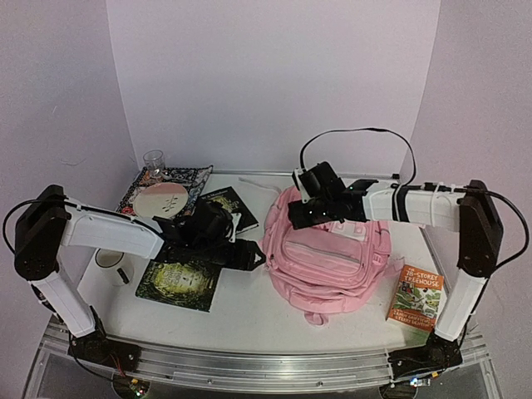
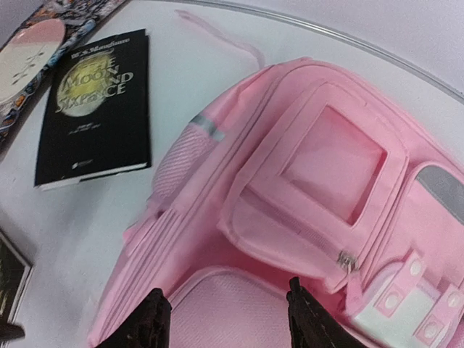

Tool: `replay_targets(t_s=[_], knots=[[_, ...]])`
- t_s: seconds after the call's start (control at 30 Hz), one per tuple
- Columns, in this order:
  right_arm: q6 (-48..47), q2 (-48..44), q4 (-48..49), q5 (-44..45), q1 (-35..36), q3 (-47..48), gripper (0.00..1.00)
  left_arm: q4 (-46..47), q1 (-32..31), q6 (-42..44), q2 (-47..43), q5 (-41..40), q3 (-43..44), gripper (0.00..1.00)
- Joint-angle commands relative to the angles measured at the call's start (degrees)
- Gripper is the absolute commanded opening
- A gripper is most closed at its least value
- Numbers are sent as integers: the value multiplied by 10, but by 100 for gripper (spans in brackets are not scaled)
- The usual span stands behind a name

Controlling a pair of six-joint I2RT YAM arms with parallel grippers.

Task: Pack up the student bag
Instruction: Hold the second largest pocket of the student bag, then pick up the second largest pocket of the bag from the student bag.

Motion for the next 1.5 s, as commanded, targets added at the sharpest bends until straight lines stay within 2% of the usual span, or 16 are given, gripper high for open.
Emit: replay_targets(t_s=[0.0,0.2,0.43,0.57,0.8,1.0,1.07,1.27,1.47], knots=[[53,-60,19,-38,43,-72,55,37,23,-21,-10,41,10,74],[150,-100,89,-115,80,-156,54,67,84,-60,54,129,49,75],[236,-108,166,-187,99,-216,52,70,96,-64,148,208,128,72],[272,-101,195,-205,102,-233,52,70,96,-73,183,234,152,64],[295,-94,214,-216,118,-247,51,70,96,-89,210,255,153,46],[272,-147,169,-150,124,-239,52,86,96,-117,205,269,140,10],[275,-159,166,-149,124,-245,52,95,96,-140,199,274,136,2],[294,-164,189,-156,129,-266,50,117,96,-204,177,266,142,0],[300,-134,200,-153,137,-263,43,130,96,-252,173,265,151,0]])
